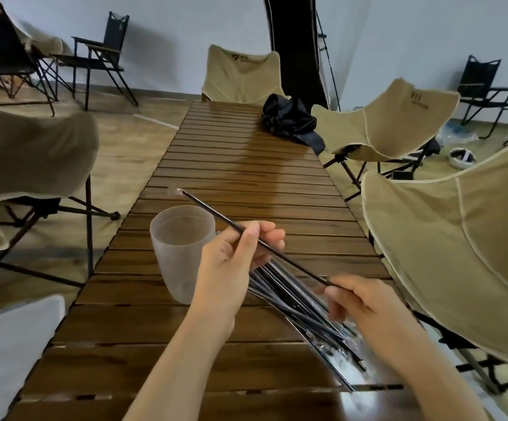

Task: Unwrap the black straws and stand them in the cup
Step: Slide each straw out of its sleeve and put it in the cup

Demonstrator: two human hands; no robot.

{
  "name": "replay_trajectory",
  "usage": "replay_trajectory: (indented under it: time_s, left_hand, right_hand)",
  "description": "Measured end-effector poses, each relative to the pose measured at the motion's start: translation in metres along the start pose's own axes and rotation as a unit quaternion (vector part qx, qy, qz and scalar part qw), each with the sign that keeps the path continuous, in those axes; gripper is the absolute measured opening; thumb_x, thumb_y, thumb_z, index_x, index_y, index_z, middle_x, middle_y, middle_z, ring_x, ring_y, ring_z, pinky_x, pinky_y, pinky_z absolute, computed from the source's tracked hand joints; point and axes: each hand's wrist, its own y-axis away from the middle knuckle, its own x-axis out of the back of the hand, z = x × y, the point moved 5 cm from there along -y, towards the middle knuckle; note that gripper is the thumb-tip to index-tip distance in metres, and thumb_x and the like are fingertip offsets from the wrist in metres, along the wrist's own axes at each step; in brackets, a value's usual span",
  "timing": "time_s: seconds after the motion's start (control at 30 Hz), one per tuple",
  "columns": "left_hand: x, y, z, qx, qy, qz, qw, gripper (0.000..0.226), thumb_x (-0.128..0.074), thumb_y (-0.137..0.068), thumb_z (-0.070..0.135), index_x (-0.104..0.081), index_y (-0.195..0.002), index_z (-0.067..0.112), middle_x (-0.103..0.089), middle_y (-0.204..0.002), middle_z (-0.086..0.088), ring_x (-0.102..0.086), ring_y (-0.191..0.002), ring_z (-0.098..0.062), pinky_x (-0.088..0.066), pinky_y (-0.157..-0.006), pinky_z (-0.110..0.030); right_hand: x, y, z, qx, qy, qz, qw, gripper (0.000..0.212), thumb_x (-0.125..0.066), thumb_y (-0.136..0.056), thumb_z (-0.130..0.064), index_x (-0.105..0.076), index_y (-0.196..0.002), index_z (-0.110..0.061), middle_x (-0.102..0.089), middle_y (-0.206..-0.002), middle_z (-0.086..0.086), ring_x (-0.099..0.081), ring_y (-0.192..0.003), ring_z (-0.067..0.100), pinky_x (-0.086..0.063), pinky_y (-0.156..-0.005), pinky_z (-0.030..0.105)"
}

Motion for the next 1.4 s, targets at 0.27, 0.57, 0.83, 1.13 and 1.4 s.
replay_trajectory:
  time_s: [0.27, 0.57, 0.83, 1.13, 1.4]
  left_hand:
    - [0.025, 0.001, 0.037, -0.131, -0.04, 0.059, 0.989, 0.023, -0.059, -0.083, 0.019, -0.06, -0.106, 0.012, -0.073, -0.094, -0.003, -0.07, -0.093, -0.018, -0.056, -0.08, -0.024]
    - [0.037, 0.004, 0.039, -0.08, 0.094, 0.107, 0.987, 0.023, -0.043, -0.093, 0.024, -0.064, -0.092, 0.013, -0.075, -0.09, 0.0, -0.071, -0.09, -0.015, -0.055, -0.072, -0.018]
    - [0.035, 0.006, 0.033, -0.046, 0.145, 0.13, 0.98, 0.023, -0.048, -0.085, 0.031, -0.064, -0.092, 0.016, -0.075, -0.095, 0.001, -0.07, -0.095, -0.014, -0.055, -0.072, -0.017]
    - [0.031, 0.012, 0.029, -0.039, 0.159, 0.127, 0.978, 0.022, -0.047, -0.091, 0.028, -0.065, -0.092, 0.015, -0.074, -0.094, -0.001, -0.07, -0.096, -0.017, -0.056, -0.075, -0.021]
    - [0.016, 0.015, 0.024, -0.002, 0.183, 0.088, 0.979, 0.023, -0.05, -0.085, 0.03, -0.071, -0.082, 0.02, -0.074, -0.098, -0.006, -0.07, -0.097, -0.022, -0.058, -0.077, -0.028]
  right_hand:
    - [0.022, 0.002, 0.011, 0.023, -0.063, 0.136, 0.989, 0.019, -0.064, -0.087, -0.013, -0.073, -0.093, -0.029, -0.072, -0.079, -0.021, -0.064, -0.08, -0.008, -0.042, -0.07, 0.001]
    - [0.009, -0.009, -0.012, 0.074, -0.14, 0.144, 0.977, 0.032, -0.067, -0.082, -0.001, -0.075, -0.074, -0.03, -0.071, -0.065, -0.007, -0.065, -0.063, 0.003, -0.045, -0.062, 0.003]
    - [0.014, -0.004, -0.019, 0.116, -0.128, 0.187, 0.967, 0.034, -0.066, -0.081, 0.006, -0.075, -0.075, -0.026, -0.068, -0.06, -0.011, -0.064, -0.058, 0.005, -0.047, -0.06, 0.005]
    - [0.015, -0.003, -0.023, 0.128, -0.139, 0.189, 0.964, 0.032, -0.067, -0.081, 0.005, -0.075, -0.074, -0.024, -0.068, -0.06, -0.005, -0.062, -0.055, 0.008, -0.049, -0.059, 0.011]
    - [0.014, -0.002, -0.018, 0.111, -0.16, 0.19, 0.962, 0.032, -0.067, -0.08, 0.004, -0.075, -0.076, -0.026, -0.07, -0.061, -0.007, -0.065, -0.056, 0.006, -0.049, -0.06, 0.008]
